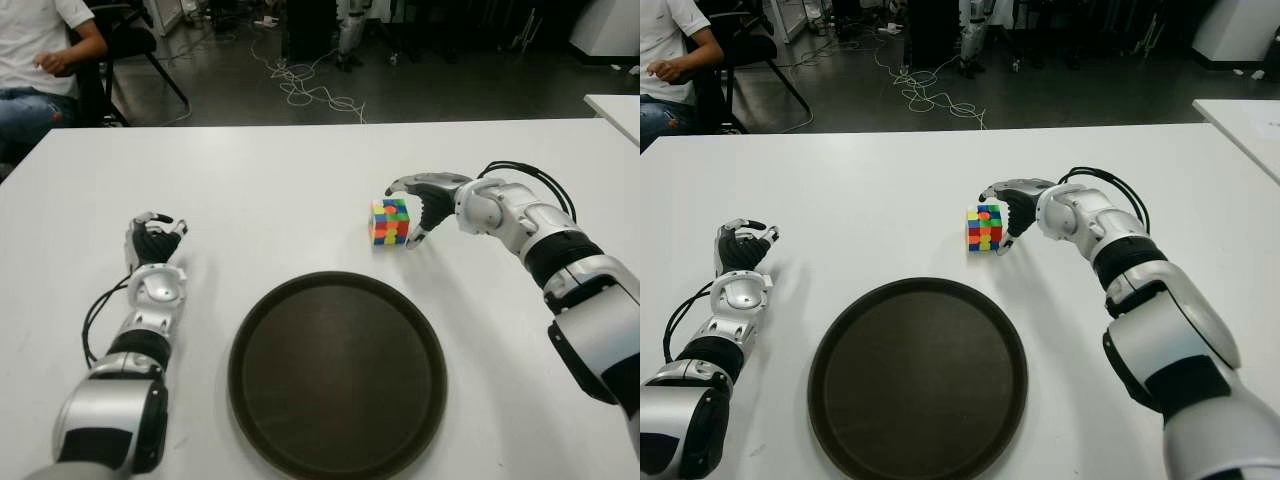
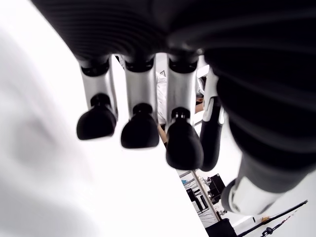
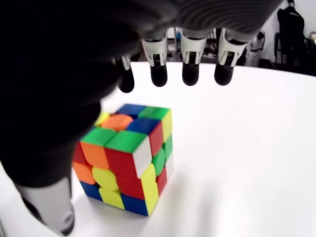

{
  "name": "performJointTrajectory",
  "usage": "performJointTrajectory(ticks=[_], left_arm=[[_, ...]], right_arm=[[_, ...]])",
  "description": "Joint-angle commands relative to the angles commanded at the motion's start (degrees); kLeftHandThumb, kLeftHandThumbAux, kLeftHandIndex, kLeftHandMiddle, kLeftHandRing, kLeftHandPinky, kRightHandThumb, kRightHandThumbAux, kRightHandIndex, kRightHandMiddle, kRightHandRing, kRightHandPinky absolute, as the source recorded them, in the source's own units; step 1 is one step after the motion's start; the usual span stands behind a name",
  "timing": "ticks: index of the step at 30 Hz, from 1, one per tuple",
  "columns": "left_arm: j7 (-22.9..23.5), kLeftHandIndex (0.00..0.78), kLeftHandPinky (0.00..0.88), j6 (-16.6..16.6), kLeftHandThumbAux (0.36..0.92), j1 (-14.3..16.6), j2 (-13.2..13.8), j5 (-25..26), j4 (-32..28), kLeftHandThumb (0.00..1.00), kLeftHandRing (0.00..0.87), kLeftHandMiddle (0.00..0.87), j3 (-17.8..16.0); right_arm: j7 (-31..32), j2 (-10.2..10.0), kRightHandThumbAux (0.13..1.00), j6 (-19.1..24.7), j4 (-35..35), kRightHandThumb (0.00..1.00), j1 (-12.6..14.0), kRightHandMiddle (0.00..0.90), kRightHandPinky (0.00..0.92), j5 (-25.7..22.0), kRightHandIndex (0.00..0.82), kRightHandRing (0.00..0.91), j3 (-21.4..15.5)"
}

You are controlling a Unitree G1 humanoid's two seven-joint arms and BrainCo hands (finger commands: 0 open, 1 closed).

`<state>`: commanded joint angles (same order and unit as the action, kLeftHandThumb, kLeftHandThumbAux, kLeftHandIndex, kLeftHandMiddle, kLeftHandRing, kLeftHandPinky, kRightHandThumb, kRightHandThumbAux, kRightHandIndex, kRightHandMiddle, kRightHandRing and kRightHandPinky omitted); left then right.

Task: Pick up the Rubik's Cube and put it in the plate

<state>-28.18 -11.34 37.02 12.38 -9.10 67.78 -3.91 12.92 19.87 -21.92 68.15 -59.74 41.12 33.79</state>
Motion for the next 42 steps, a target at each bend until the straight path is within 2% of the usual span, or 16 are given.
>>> performJointTrajectory(ticks=[13, 18, 23, 32, 42], left_arm=[[0.1, 0.442, 0.807, -1.0, 0.703, -0.3, -0.4, 0.4, -0.2, 0.712, 0.814, 0.813, -0.6], [-0.1, 0.442, 0.806, -0.9, 0.704, -0.3, -0.5, 0.3, -0.1, 0.712, 0.813, 0.811, -0.8], [-0.5, 0.442, 0.803, -0.5, 0.704, -0.1, -0.5, 0.1, 0.1, 0.711, 0.810, 0.808, -0.8], [-0.3, 0.442, 0.799, -0.9, 0.704, -0.1, -0.5, 0.2, 0.3, 0.711, 0.811, 0.812, -0.8], [-0.4, 0.442, 0.800, -1.1, 0.704, -0.2, -0.6, 0.1, 0.3, 0.711, 0.813, 0.815, -0.8]], right_arm=[[-0.8, -0.2, 0.805, -1.0, 1.0, 0.000, -2.1, 0.000, 0.008, -1.4, 0.000, 0.000, -1.5], [-0.6, -1.0, 0.807, 1.2, 1.4, 0.000, -3.0, 0.000, 0.001, -1.4, 0.000, 0.000, -1.8], [-1.0, -2.0, 0.785, 3.4, 2.5, 0.000, -3.8, 0.000, 0.000, -1.3, 0.000, 0.000, -1.8], [-1.6, -2.6, 0.745, 4.8, 2.8, 0.000, -4.2, 0.000, 0.000, -1.9, 0.000, 0.000, -2.7], [-0.9, -3.1, 0.700, 4.2, 2.3, 0.000, -4.6, 0.003, 0.000, -3.7, 0.000, 0.006, -4.9]])
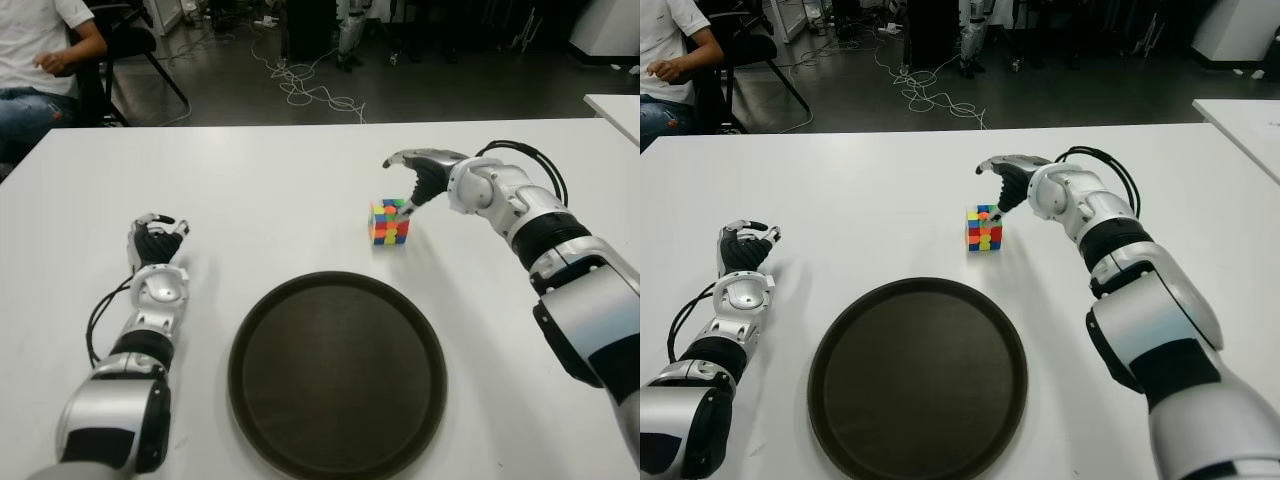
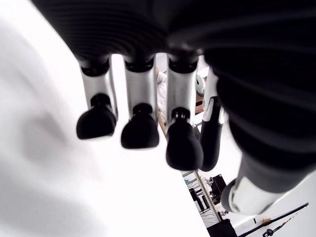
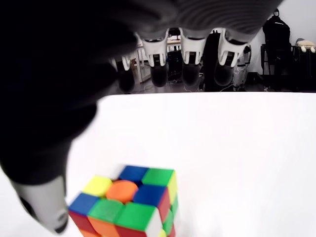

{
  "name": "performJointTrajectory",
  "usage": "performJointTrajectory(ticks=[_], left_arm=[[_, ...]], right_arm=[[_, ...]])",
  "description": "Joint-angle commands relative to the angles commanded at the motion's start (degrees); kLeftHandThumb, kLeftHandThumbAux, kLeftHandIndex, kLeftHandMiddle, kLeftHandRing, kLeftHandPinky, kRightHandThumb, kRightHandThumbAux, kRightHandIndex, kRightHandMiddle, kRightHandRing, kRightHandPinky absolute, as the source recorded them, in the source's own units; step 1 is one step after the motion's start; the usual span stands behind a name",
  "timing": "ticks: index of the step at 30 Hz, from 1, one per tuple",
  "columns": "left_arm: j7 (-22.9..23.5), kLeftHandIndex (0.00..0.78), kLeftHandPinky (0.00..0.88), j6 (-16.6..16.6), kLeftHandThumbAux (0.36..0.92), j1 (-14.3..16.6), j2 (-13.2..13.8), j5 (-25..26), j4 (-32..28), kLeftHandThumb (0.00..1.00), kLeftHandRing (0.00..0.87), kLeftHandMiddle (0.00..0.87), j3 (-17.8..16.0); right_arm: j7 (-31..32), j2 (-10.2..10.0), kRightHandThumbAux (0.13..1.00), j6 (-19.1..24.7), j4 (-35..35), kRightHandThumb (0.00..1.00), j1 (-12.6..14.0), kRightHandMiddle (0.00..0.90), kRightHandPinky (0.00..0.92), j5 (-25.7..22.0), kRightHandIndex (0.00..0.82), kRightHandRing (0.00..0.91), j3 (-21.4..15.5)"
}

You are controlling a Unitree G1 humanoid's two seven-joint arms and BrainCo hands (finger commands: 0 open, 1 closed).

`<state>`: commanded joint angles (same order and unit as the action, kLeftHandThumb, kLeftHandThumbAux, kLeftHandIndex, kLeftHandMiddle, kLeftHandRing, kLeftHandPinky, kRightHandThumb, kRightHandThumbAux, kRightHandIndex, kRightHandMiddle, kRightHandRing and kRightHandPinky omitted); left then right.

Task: Pick up the Rubik's Cube and put it in the plate

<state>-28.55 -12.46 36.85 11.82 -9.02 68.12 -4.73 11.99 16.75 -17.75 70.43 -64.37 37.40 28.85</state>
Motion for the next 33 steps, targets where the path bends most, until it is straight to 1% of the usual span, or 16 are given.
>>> performJointTrajectory(ticks=[11, 24, 28, 33], left_arm=[[-0.3, 0.442, 0.798, 0.0, 0.704, -0.1, -0.1, -0.2, -0.1, 0.711, 0.812, 0.814, 0.1], [0.0, 0.442, 0.808, -0.7, 0.705, -0.3, -0.2, 0.0, -0.2, 0.711, 0.819, 0.819, 0.1], [-0.1, 0.442, 0.809, -0.7, 0.705, -0.3, -0.2, 0.0, -0.3, 0.710, 0.820, 0.821, 0.1], [0.1, 0.442, 0.813, -0.3, 0.705, -0.3, -0.2, 0.1, -0.3, 0.709, 0.822, 0.822, 0.1]], right_arm=[[0.1, -1.0, 0.686, 0.0, 0.4, 0.000, -0.5, 0.008, 0.000, 0.4, 0.000, 0.009, 0.5], [1.3, -2.0, 0.728, 0.6, 0.6, 0.000, -0.9, 0.005, 0.000, 0.7, 0.000, 0.003, 1.0], [0.4, -2.5, 0.732, 1.1, 0.8, 0.000, -0.6, 0.005, 0.000, 0.8, 0.000, 0.006, 1.0], [-2.2, -3.4, 0.737, 1.5, 1.8, 0.000, 0.1, 0.003, 0.000, 1.1, 0.000, 0.003, 1.3]])
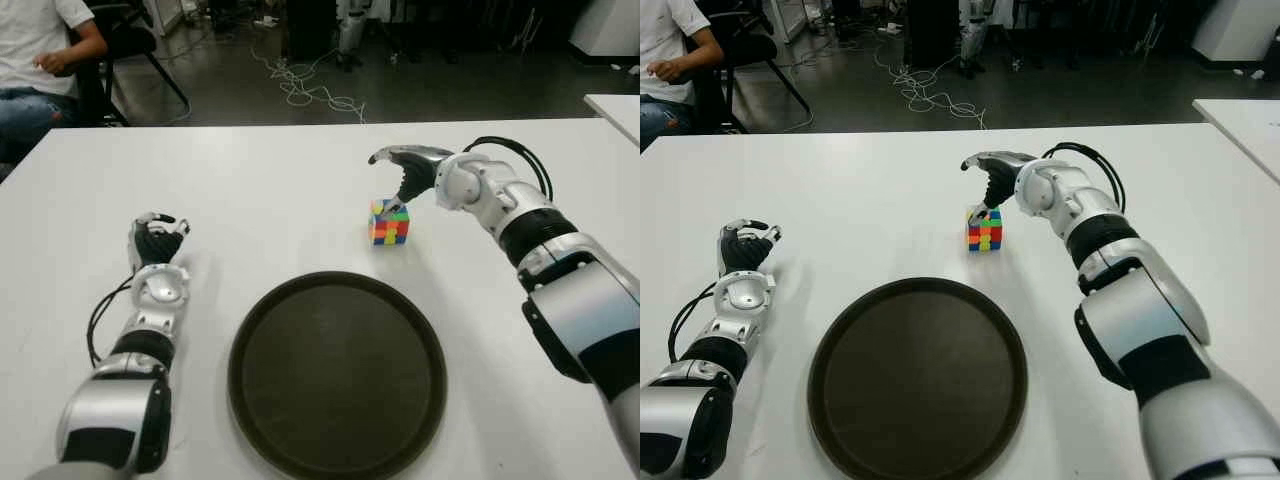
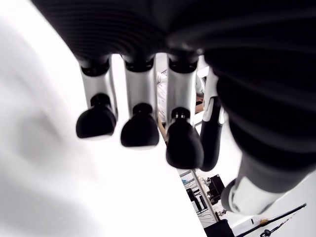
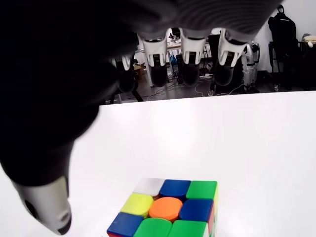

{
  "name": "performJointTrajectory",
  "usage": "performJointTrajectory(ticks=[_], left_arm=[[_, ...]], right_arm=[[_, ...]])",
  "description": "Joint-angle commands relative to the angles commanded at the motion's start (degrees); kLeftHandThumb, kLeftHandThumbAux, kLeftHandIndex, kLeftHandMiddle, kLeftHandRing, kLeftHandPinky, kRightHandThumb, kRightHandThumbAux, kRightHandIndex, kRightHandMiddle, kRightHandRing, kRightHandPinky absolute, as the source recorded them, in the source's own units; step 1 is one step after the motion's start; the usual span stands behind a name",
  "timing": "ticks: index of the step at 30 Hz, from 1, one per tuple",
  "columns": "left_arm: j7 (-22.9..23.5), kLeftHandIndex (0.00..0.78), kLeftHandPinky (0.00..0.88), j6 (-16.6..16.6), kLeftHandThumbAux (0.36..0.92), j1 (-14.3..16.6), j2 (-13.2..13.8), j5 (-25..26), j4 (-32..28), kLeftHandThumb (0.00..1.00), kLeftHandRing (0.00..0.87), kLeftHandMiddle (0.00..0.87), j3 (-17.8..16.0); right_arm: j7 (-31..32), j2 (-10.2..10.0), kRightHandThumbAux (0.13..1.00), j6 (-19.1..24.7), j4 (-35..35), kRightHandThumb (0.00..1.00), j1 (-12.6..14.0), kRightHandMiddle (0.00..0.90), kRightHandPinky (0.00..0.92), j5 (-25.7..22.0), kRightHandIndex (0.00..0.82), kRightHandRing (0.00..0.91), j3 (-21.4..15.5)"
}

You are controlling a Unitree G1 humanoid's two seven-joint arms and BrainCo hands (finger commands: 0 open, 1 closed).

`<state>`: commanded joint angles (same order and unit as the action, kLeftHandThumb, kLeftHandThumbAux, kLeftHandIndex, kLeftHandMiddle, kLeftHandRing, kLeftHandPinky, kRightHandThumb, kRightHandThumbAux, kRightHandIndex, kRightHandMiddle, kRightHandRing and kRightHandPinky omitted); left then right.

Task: Pick up the Rubik's Cube and put it in the plate

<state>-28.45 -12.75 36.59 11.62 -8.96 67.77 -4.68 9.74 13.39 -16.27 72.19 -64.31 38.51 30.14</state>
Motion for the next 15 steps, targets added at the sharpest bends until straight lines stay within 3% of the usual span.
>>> performJointTrajectory(ticks=[7, 15], left_arm=[[0.1, 0.442, 0.808, 0.0, 0.705, 0.0, 0.0, -0.1, 0.0, 0.710, 0.819, 0.820, 0.1], [-0.8, 0.442, 0.808, 0.3, 0.704, 0.0, 0.1, -0.6, 0.0, 0.711, 0.816, 0.814, 0.4]], right_arm=[[-0.7, -0.2, 0.758, -0.6, 0.6, 0.000, 0.4, 0.011, 0.000, -0.8, 0.000, 0.013, -0.6], [0.0, -1.0, 0.727, 2.3, 1.4, 0.000, 0.2, 0.008, 0.000, 0.7, 0.000, 0.011, 1.0]])
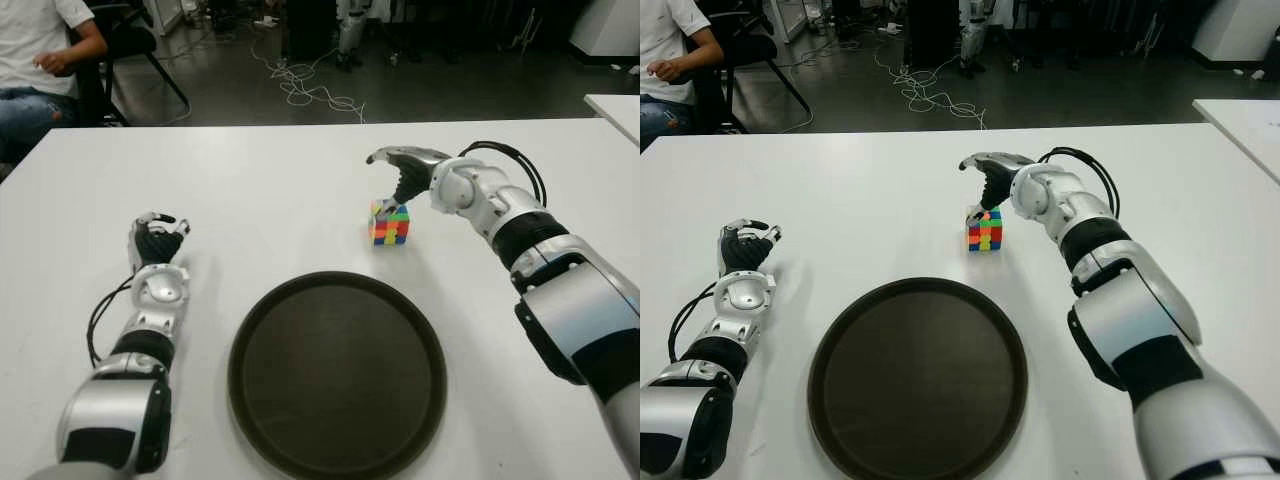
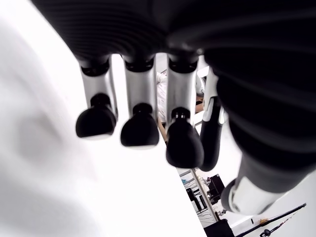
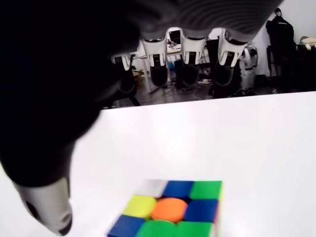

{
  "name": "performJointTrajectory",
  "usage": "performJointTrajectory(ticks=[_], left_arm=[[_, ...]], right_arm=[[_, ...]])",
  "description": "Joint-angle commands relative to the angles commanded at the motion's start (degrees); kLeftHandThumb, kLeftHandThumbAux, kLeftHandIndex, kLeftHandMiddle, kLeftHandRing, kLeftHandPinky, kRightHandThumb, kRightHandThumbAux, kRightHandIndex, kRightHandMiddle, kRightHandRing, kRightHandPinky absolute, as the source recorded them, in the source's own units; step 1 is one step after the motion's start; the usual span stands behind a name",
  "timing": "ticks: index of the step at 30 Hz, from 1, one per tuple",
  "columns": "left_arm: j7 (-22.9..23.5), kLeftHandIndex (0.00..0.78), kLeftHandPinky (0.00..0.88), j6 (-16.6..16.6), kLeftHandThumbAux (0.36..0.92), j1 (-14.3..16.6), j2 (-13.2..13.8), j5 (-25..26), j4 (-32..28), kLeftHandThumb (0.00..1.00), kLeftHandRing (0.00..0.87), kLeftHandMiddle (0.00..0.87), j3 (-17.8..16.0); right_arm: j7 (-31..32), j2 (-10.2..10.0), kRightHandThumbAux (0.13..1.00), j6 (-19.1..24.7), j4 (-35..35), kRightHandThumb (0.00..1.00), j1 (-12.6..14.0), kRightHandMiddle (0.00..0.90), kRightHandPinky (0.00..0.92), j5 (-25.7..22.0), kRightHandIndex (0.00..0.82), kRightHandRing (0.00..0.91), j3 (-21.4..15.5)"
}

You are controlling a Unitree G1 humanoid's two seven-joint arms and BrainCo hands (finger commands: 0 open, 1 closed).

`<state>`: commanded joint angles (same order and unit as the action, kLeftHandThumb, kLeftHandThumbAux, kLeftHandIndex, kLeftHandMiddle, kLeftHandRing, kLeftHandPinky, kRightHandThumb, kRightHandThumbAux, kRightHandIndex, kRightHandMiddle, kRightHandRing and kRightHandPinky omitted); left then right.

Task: Pick up the Rubik's Cube and put it in the plate

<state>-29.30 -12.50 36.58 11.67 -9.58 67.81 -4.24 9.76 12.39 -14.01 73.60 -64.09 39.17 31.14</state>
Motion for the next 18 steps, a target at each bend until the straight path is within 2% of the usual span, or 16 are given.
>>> performJointTrajectory(ticks=[8, 18], left_arm=[[0.9, 0.441, 0.797, -0.5, 0.705, 0.0, 0.1, 0.5, 0.3, 0.711, 0.809, 0.809, -0.4], [0.6, 0.441, 0.794, -0.7, 0.705, -0.1, 0.0, 0.5, 0.2, 0.710, 0.808, 0.810, -0.5]], right_arm=[[0.1, -0.4, 0.720, 1.3, 0.7, 0.000, 0.0, 0.006, 0.000, 0.4, 0.000, 0.010, 1.2], [1.3, -0.1, 0.763, -0.1, 0.9, 0.000, 0.8, 0.003, 0.000, -1.3, 0.000, 0.007, -0.1]])
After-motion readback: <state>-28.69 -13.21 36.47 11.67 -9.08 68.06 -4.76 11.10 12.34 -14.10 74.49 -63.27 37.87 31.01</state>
